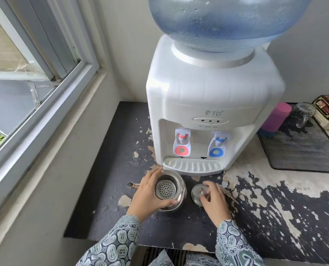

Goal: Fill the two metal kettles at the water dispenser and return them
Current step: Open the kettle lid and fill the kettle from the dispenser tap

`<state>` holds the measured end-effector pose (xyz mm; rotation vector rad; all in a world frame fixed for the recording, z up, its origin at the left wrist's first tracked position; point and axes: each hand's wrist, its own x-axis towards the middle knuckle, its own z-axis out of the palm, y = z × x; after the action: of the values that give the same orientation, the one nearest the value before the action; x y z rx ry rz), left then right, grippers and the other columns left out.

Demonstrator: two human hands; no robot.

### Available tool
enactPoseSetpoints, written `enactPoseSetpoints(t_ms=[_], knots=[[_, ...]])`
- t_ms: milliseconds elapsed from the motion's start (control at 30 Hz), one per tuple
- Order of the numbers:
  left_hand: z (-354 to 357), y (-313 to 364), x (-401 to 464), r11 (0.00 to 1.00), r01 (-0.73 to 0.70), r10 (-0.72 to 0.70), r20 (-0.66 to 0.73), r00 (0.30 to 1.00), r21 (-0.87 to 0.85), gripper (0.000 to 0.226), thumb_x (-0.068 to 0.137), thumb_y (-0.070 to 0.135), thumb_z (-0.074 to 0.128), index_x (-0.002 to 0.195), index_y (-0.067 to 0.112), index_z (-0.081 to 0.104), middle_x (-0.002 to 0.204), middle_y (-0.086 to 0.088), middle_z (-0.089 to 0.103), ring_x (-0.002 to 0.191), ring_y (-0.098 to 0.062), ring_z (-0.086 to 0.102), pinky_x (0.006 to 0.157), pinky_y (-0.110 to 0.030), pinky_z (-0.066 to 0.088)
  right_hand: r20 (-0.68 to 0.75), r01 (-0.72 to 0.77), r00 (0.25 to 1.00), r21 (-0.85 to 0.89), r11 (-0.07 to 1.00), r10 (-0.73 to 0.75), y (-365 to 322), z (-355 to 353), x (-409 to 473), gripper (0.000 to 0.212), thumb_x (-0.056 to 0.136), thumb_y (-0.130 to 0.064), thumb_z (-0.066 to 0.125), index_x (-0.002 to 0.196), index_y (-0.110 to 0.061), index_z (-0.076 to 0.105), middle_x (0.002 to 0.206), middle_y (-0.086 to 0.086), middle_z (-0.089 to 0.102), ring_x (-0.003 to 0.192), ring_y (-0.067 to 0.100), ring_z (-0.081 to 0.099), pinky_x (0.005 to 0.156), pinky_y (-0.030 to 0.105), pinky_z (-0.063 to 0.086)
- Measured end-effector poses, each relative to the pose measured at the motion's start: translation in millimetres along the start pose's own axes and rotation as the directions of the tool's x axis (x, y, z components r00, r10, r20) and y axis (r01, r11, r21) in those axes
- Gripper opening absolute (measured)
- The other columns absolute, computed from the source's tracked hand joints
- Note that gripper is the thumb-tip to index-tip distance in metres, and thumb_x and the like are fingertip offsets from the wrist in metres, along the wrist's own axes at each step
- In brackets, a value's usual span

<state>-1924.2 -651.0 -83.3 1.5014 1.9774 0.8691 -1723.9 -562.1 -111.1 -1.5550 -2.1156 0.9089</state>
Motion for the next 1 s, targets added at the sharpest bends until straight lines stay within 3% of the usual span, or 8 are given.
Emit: enactPoseSetpoints(t_ms=[100, 200, 300, 367, 533, 700, 833, 1000], knots=[[-3, -6, -5, 0.996, -0.056, 0.058, -0.025, 0.998, 0.072, 0.111, 0.053, 0.075, 0.066, 0.142, 0.026, 0.023, 0.148, 0.015, 0.024, 0.137, -0.001, 0.016, 0.118, -0.038, 0.014, -0.027, 0.035, 0.999, 0.055, 0.998, -0.034, -19, 3, -5, 0.027, 0.088, -0.022, 0.053, 0.114, -0.014, 0.056, 0.096, 0.0, 0.051, 0.094, 0.019, 0.05, 0.082, 0.032, 0.042], [-5, -12, -15, 0.951, -0.103, 0.109, -0.004, 0.994, 0.292, 0.123, 0.047, 0.088, 0.056, 0.145, 0.026, 0.015, 0.15, 0.013, 0.02, 0.142, -0.007, -0.002, 0.116, -0.041, -0.011, 0.115, 0.048, 0.992, 0.052, 0.997, -0.054, -31, 13, -11, 0.059, 0.082, -0.056, 0.027, 0.12, -0.019, 0.053, 0.112, 0.0, 0.054, 0.11, 0.017, 0.044, 0.102, 0.033, 0.031], [-3, -18, -20, 0.907, -0.066, 0.052, 0.045, 0.998, 0.416, 0.129, 0.044, 0.091, 0.052, 0.142, 0.038, -0.014, 0.149, 0.017, 0.014, 0.141, -0.01, -0.008, 0.108, -0.049, -0.025, 0.199, 0.01, 0.98, 0.065, 0.998, -0.023, -31, 21, -16, 0.051, 0.092, -0.048, 0.027, 0.134, -0.022, 0.04, 0.135, -0.002, 0.047, 0.125, 0.02, 0.034, 0.108, 0.032, 0.019], [-1, -17, -19, 0.911, -0.033, 0.019, 0.038, 0.999, 0.412, 0.126, 0.045, 0.085, 0.054, 0.137, 0.044, -0.022, 0.147, 0.018, 0.02, 0.141, -0.007, 0.006, 0.106, -0.056, -0.021, 0.198, -0.007, 0.98, 0.126, 0.992, -0.018, -32, 22, -18, 0.043, 0.097, -0.035, 0.031, 0.138, -0.024, 0.034, 0.141, -0.002, 0.044, 0.127, 0.022, 0.032, 0.109, 0.032, 0.02], [-2, 0, -5, 0.938, -0.054, 0.072, -0.039, 0.997, 0.343, 0.119, 0.047, 0.089, 0.048, 0.14, 0.029, 0.006, 0.144, 0.011, 0.038, 0.128, -0.012, 0.043, 0.108, -0.058, -0.008, 0.144, -0.009, 0.989, 0.262, 0.965, -0.03, -41, 8, -17, 0.05, 0.094, -0.037, 0.038, 0.141, -0.023, 0.028, 0.136, -0.005, 0.042, 0.127, 0.011, 0.03, 0.106, 0.021, 0.017], [-10, 25, 21, 0.944, -0.074, 0.105, -0.079, 0.991, 0.323, 0.116, 0.043, 0.09, 0.047, 0.135, 0.027, 0.017, 0.134, 0.01, 0.05, 0.124, -0.012, 0.047, 0.11, -0.056, -0.01, 0.075, -0.041, 0.997, 0.431, 0.902, 0.01, -50, -11, -1, 0.062, 0.086, -0.052, 0.032, 0.14, -0.022, 0.032, 0.142, -0.007, 0.037, 0.131, 0.004, 0.031, 0.108, 0.021, 0.021], [-15, 33, 40, 0.947, -0.038, 0.056, -0.047, 0.997, 0.318, 0.119, 0.042, 0.091, 0.046, 0.138, 0.027, 0.02, 0.135, 0.012, 0.049, 0.125, -0.011, 0.045, 0.112, -0.059, -0.006, 0.104, -0.064, 0.994, 0.442, 0.895, 0.02, -59, -23, 17, 0.04, 0.095, -0.036, 0.032, 0.131, -0.02, 0.042, 0.132, 0.001, 0.048, 0.122, 0.008, 0.04, 0.098, 0.019, 0.025], [-18, 43, 53, 0.956, 0.006, 0.005, -0.038, 0.999, 0.292, 0.118, 0.044, 0.086, 0.051, 0.14, 0.025, 0.019, 0.138, 0.01, 0.048, 0.127, -0.015, 0.044, 0.112, -0.059, 0.0, 0.135, -0.071, 0.991, 0.419, 0.905, 0.015, -70, -30, 28, 0.043, 0.097, -0.034, 0.03, 0.137, -0.018, 0.033, 0.125, -0.005, 0.04, 0.123, 0.005, 0.033, 0.098, 0.015, 0.018]])
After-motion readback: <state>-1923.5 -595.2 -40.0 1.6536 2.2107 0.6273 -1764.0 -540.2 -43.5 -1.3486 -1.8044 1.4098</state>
